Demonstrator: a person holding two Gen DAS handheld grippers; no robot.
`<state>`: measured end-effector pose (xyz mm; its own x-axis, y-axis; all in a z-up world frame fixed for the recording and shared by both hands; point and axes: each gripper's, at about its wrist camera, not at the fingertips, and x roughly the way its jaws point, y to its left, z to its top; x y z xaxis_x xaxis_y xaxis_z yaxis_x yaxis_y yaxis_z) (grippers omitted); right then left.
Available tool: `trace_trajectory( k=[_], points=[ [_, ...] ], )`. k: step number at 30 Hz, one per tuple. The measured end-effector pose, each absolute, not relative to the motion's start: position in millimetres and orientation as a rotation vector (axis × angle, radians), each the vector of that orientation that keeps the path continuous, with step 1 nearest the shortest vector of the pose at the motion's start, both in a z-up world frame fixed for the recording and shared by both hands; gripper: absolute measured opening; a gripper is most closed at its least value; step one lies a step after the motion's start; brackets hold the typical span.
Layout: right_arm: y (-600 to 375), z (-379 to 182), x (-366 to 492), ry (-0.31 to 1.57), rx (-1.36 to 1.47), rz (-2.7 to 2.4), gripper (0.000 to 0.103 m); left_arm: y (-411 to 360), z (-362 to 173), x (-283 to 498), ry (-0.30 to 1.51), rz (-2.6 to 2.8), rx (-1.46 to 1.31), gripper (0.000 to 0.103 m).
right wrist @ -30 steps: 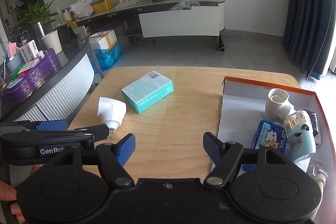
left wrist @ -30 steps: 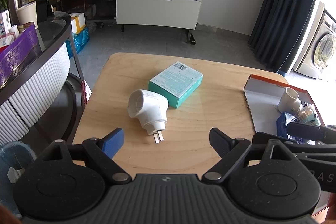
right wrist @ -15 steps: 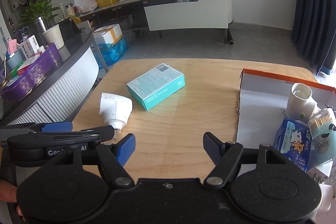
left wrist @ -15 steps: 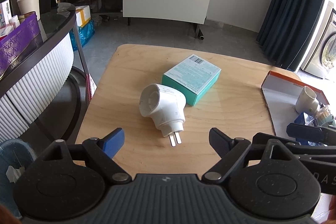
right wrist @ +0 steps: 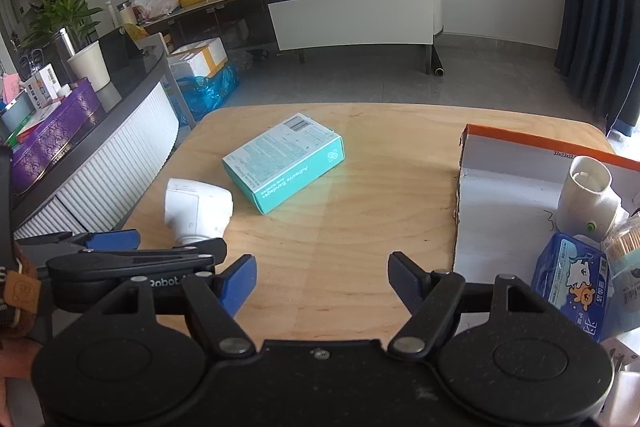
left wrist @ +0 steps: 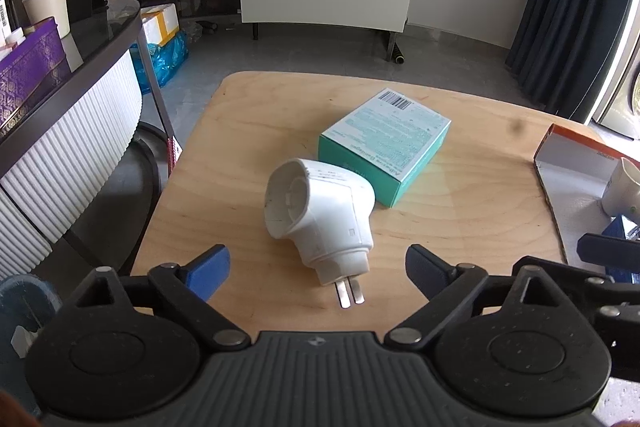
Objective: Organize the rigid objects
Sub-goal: 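Grasp the white angled plug with left gripper while right gripper grasps the teal bandage box, then carry the white plug and teal bandage box over the orange-rimmed box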
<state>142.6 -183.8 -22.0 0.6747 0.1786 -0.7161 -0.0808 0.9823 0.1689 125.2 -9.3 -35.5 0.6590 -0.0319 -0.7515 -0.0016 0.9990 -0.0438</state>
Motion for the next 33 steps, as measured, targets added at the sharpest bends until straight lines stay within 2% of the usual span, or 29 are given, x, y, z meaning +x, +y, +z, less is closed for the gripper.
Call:
trace_trajectory(
  k=[5,8,12,17,29,33],
  points=[
    [-192,-24,150,0.816,0.145,0.138,0.087,-11,-45,136,0.839,0.005,-0.041,0.098],
    [-195,-24,155,0.813,0.157,0.14,0.087,-12,-50,140,0.819,0.017,-0.037,0.092],
    [-194,-24,166,0.815,0.146,0.159,0.087,-11,-51,142,0.783,0.016,-0.013,0.067],
    [-184,-21,184,0.814,0.133,0.17,0.089,-4,-47,136,0.782,0.031,-0.03,0.066],
    [-129,-30,275,0.915,0.45,-0.109,0.09,20,-29,99,0.783,0.048,-0.124,0.066],
    [-113,-42,306,0.975,0.388,-0.2,0.094,29,-29,102,0.78,0.058,-0.156,0.066]
  ],
)
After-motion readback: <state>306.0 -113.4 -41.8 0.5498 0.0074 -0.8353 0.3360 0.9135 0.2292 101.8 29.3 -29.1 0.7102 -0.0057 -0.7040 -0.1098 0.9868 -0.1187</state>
